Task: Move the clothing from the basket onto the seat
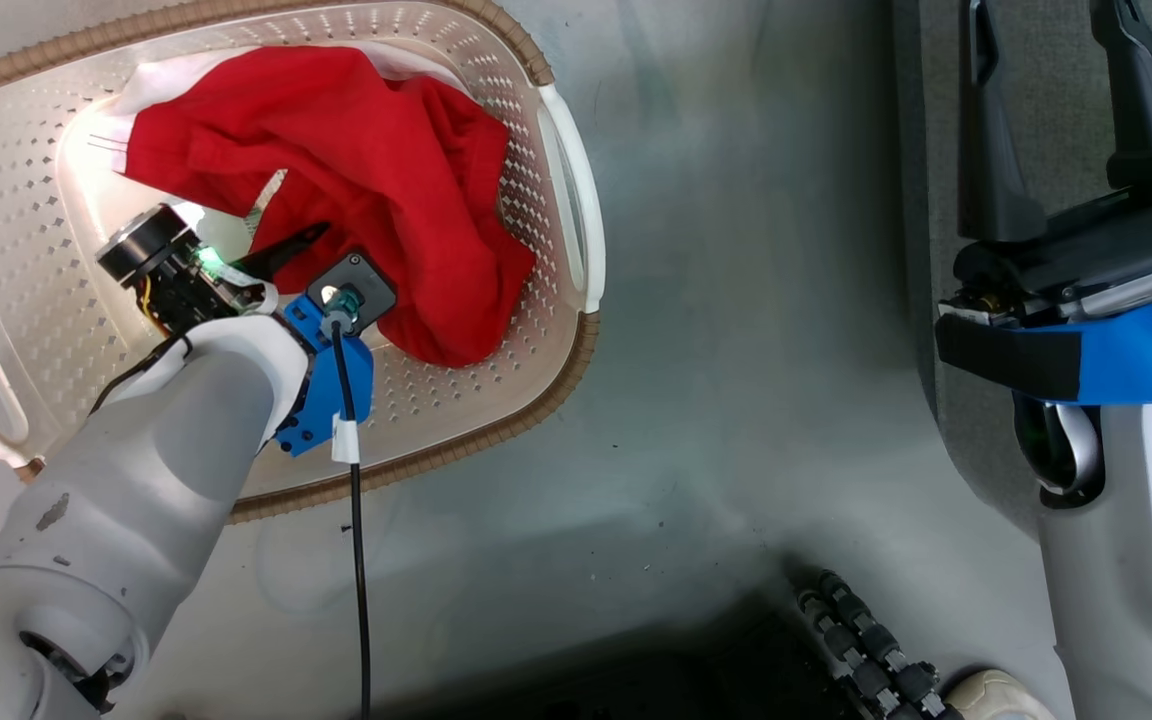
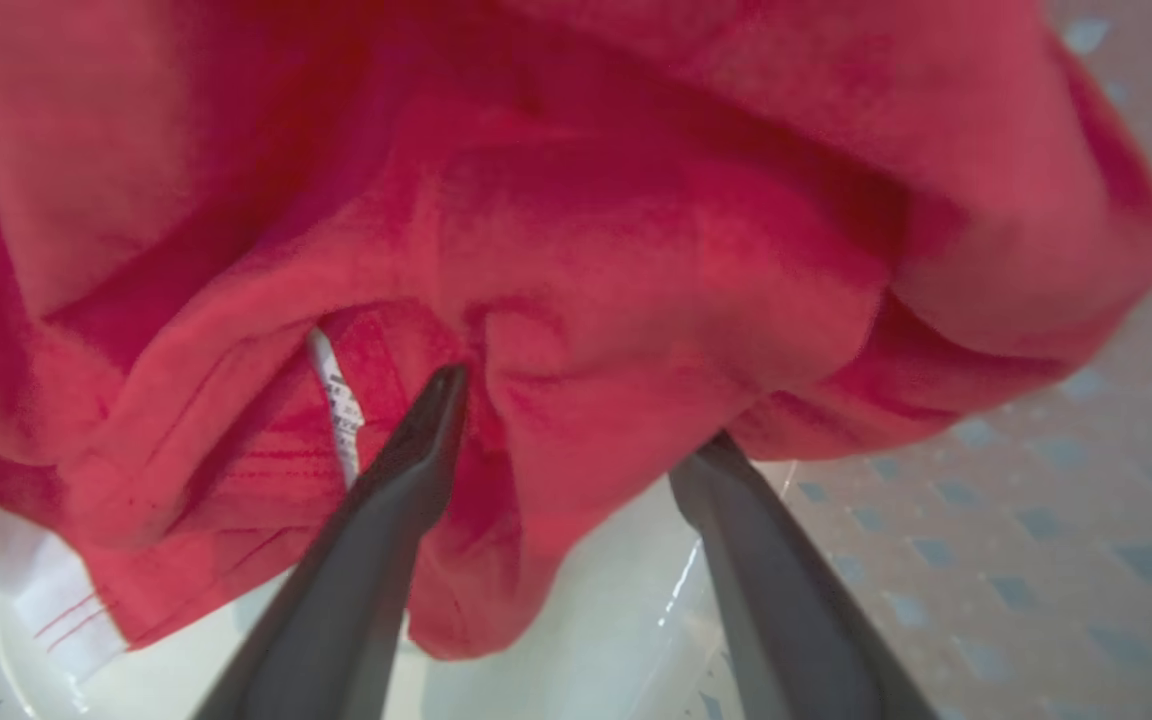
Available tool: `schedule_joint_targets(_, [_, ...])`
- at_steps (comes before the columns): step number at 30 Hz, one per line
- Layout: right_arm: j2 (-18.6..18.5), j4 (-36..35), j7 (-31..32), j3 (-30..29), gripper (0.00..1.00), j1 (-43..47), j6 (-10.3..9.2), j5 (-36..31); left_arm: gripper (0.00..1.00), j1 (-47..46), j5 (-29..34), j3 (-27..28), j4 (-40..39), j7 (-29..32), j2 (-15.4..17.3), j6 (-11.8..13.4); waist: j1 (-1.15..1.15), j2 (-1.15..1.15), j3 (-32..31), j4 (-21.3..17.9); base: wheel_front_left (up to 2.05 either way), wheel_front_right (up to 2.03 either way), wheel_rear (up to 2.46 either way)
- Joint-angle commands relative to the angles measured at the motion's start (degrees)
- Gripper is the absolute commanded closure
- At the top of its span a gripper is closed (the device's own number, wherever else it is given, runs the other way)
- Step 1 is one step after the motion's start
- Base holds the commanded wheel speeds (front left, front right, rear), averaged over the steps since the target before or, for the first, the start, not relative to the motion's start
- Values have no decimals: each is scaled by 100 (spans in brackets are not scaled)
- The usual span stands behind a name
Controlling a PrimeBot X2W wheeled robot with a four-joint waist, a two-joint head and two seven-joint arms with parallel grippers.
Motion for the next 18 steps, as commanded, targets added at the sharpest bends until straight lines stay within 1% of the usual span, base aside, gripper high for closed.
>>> schedule_joint_targets(1, [-6, -21, -22, -15, 0, -33, 1, 0, 0, -104, 37, -19, 5, -29, 5, -8, 0, 0, 7, -1, 0, 0, 0])
schedule_joint_targets(2, [-13, -17, -22, -22, 0, -30, 1, 6, 59, -112, 77, -22, -18, -67, -17, -8, 0, 0, 10, 0, 0, 0, 0])
schedule_joint_targets(3, [-18, -13, -22, -34, 0, -24, 1, 8, 100, -129, 80, -23, -28, -88, -36, -8, 0, 0, 10, 6, 0, 0, 0])
schedule_joint_targets(9, [-19, 12, -22, -60, 0, -5, 1, -23, 100, -118, 120, -28, -32, -165, -132, -8, 0, 0, -34, 69, 0, 0, 0])
schedule_joint_targets(15, [-64, 15, -22, -121, 0, -34, 1, -23, 100, -132, -179, -28, -121, -316, -255, -8, 0, 0, -140, 201, 0, 0, 0])
schedule_joint_targets(18, [-77, 31, -22, -135, 0, 0, 1, -49, 100, -98, -223, -29, -211, -380, -312, -8, 0, 0, -247, 274, 0, 0, 0])
